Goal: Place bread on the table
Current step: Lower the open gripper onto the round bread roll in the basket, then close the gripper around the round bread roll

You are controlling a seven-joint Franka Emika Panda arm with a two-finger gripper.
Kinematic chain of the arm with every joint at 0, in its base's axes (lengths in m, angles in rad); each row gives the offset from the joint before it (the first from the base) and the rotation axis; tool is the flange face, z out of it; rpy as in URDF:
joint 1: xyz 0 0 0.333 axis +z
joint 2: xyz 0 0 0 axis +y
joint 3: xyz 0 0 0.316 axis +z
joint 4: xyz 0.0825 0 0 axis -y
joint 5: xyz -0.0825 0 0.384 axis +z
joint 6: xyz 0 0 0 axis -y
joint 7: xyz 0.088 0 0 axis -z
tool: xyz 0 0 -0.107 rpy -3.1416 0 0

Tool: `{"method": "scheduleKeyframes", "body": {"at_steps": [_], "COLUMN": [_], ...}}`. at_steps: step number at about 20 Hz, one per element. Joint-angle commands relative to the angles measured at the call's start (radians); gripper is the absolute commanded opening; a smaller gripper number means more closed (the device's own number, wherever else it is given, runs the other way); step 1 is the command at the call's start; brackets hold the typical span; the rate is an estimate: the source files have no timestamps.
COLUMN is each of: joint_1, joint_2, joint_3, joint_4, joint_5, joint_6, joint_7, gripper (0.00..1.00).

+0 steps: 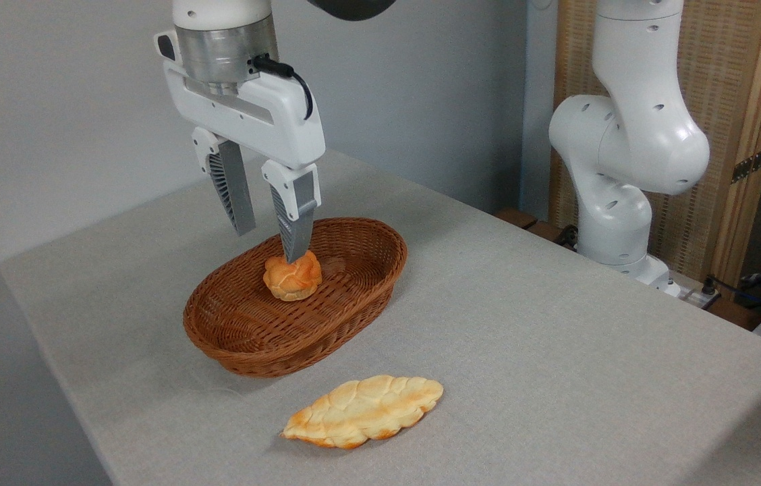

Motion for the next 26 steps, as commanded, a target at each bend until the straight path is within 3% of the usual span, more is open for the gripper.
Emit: {"method": "scheduleKeyframes", "body": {"at_steps": [1,5,9,13,19,26], "joint_1": [-0.007,-0.025,-0.076,-0.077,-0.083,-0.096], "joint_2": [-0.008,-0.022,-0.031,-0.011,-0.010,-0.005], "joint_3": [-0.035,-0.061,-0.092,-0.165,-0.168,-0.179], "joint_4": [-0.061,-0.156,-0.276,-0.325,-0.367,-0.436], "joint_5": [-0.060,-0.066,-0.066,-0.068,-0.066,-0.064], "joint_6": [0.026,0.117,0.233,0.247,0.253,0.373], "joint_7": [-0.009,-0.001,-0.001,-0.020,-0.012,-0.015], "gripper": [1.00,1.00,1.00,1.00,1.00,1.00]}}
